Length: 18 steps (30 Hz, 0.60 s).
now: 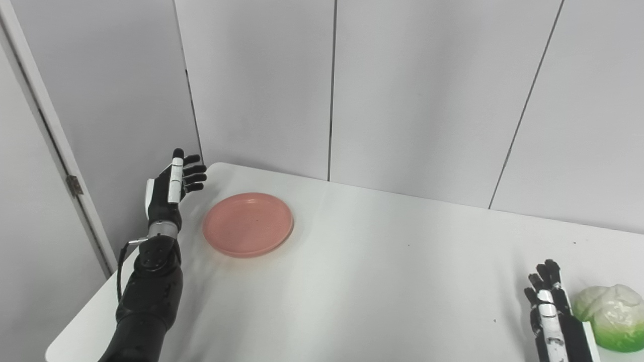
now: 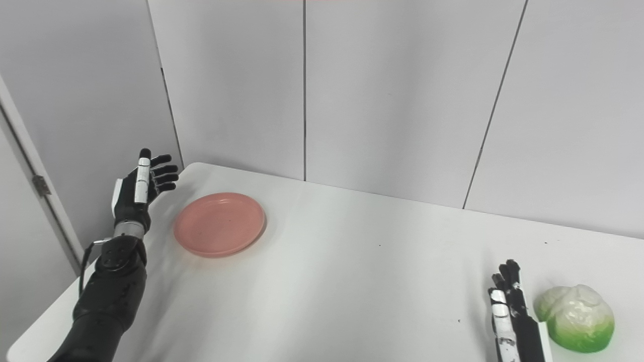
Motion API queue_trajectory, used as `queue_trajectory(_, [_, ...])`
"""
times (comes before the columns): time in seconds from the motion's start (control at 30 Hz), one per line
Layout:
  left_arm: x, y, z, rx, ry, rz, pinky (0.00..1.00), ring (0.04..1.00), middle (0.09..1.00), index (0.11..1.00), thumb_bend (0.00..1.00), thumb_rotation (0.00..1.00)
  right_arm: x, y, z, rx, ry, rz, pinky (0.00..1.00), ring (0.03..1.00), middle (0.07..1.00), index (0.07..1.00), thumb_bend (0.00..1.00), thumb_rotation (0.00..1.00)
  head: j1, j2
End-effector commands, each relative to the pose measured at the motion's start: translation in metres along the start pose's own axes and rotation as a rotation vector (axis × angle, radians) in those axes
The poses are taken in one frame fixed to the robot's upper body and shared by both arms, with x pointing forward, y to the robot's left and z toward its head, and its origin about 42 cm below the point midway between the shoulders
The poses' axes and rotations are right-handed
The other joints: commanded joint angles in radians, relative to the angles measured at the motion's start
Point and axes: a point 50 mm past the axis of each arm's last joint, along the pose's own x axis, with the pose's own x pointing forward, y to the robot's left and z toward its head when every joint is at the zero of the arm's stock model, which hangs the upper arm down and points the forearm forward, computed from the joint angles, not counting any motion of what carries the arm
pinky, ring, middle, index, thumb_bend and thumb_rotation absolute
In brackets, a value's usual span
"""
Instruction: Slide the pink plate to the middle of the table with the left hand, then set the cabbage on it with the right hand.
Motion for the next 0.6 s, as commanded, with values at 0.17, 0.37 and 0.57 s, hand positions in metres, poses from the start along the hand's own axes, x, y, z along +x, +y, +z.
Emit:
queue_trajectory(0.17, [0.02, -0.004, 0.017, 0.033, -0.078, 0.009, 0.67, 0.682, 0.676, 0.659, 0.75, 1.0, -0.007, -0.003, 0.001, 0.018, 0.006, -0.014, 1.0, 1.0, 1.0, 1.0, 0.45, 0.81, 0.0, 0.008])
queue_trajectory(0.37, [0.014, -0.02, -0.003, 0.049, -0.014, -0.041, 0.77, 0.757, 0.732, 0.72, 0.73, 1.0, -0.008, -0.003, 0.004, 0.014, 0.011, -0.007, 1.0, 1.0, 1.0, 1.0, 0.46, 0.82, -0.002, 0.017])
queue_trajectory(0.57, [0.006, -0.036, -0.025, 0.053, 0.068, -0.079, 0.83, 0.825, 0.794, 0.775, 0.73, 1.0, -0.01, -0.002, 0.006, 0.03, 0.004, -0.009, 1.0, 1.0, 1.0, 1.0, 0.47, 0.8, -0.004, 0.026])
